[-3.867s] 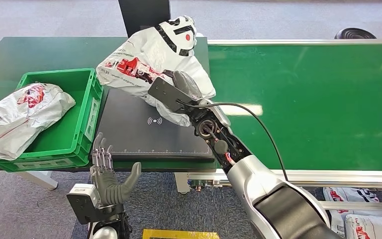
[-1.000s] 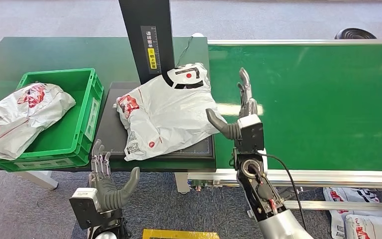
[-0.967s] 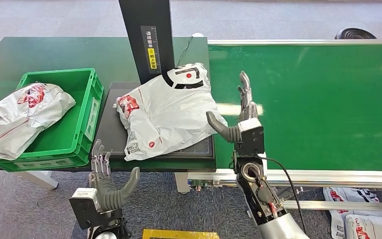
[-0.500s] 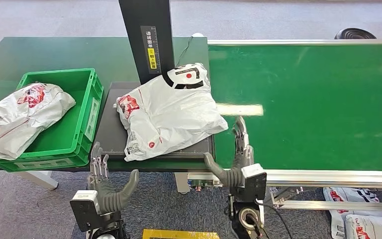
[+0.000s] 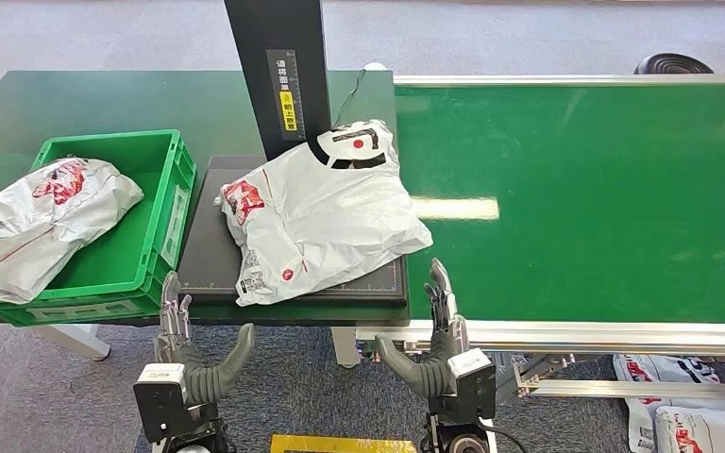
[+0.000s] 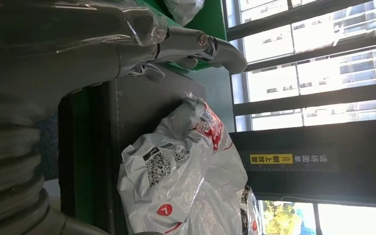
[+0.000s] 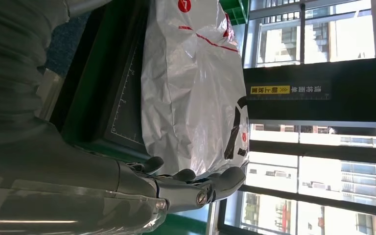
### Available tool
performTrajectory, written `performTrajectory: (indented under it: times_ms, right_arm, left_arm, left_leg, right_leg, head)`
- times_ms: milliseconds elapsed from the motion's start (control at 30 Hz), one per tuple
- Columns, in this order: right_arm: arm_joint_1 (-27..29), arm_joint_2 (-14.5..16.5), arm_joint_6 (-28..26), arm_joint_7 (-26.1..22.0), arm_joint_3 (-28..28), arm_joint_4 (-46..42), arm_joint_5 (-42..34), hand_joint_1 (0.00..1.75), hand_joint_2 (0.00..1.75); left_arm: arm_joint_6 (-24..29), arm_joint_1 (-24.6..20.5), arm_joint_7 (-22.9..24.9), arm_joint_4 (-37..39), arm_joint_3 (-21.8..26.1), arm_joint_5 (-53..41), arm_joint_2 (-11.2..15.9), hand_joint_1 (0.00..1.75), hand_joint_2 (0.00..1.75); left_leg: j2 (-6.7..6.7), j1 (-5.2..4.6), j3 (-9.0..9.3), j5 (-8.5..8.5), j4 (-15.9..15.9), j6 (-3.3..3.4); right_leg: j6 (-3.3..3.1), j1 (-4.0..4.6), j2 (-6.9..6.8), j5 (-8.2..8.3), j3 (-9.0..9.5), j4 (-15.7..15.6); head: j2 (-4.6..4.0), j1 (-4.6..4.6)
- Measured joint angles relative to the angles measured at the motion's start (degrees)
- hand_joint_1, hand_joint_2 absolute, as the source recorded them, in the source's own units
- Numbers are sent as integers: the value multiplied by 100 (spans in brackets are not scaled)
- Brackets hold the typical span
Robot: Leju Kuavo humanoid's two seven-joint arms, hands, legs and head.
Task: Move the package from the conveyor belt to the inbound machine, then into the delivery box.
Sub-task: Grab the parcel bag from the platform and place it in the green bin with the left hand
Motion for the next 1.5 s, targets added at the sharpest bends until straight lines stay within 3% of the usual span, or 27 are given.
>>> performTrajectory:
  times_ms: [300, 533, 667, 833, 933, 1100, 1233, 1500]
  right_arm:
    - [159, 45, 113, -3, -95, -166, 156, 0, 175]
    - [164, 45, 78, -4, -79, -308, 309, 0, 175]
    - [157, 33, -103, -4, -11, -410, 408, 0, 175]
    - [114, -8, -180, -4, 80, -496, 334, 0, 175]
    - [106, -44, -246, -4, 144, -512, 318, 0, 175]
    - [110, -73, -305, -4, 169, -514, 327, 0, 175]
    - [119, -75, -299, -4, 165, -515, 398, 0, 175]
    - [144, -64, -258, -4, 156, -551, 461, 0, 175]
  left_arm:
    - [-780, -207, 582, -400, 423, -1145, 333, 0, 175]
    - [-1202, -766, 854, -406, 500, -1558, 1178, 0, 175]
    - [-1429, -1524, 1146, -9, 433, -2087, 1705, 0, 175]
    - [-1946, -2901, 1242, 1071, 110, -2484, 2291, 0, 175]
    - [-2319, -3849, 1221, 1882, -224, -2664, 2502, 0, 175]
    - [-2765, -5226, 1295, 3059, -775, -2887, 2510, 0, 175]
    - [-3163, -6070, 1503, 3852, -1219, -3123, 2269, 0, 175]
    - [-4192, -7096, 1719, 4912, -1748, -3115, 1773, 0, 175]
  left_leg:
    - [0, 0, 1, 0, 0, 0]
    - [1, 2, 7, 5, -1, -3]
    - [-1, 3, 7, 15, 0, -4]
    - [3, 2, 10, 23, 0, -6]
    - [1, 2, 9, 28, 2, -6]
    - [11, 1, 8, 30, 3, -7]
    - [7, 0, -3, 30, 4, -7]
    - [10, 0, -6, 29, 4, -7]
  right_leg:
    - [0, 0, 0, 0, 1, 0]
    - [-3, 2, 0, 2, 1, 1]
    - [-6, 3, -3, 6, 3, 2]
    - [-16, 3, 0, 18, 3, 3]
    - [-16, 3, -1, 22, 0, 3]
    - [-17, 2, 4, 27, -4, 5]
    - [-17, 2, 4, 27, -12, 4]
    - [-17, 2, 5, 27, -15, 4]
  head:
    - [0, 0]
    - [0, -1]
    - [0, 2]
    - [0, 1]
    - [0, 1]
    - [0, 1]
    - [0, 1]
    - [0, 1]
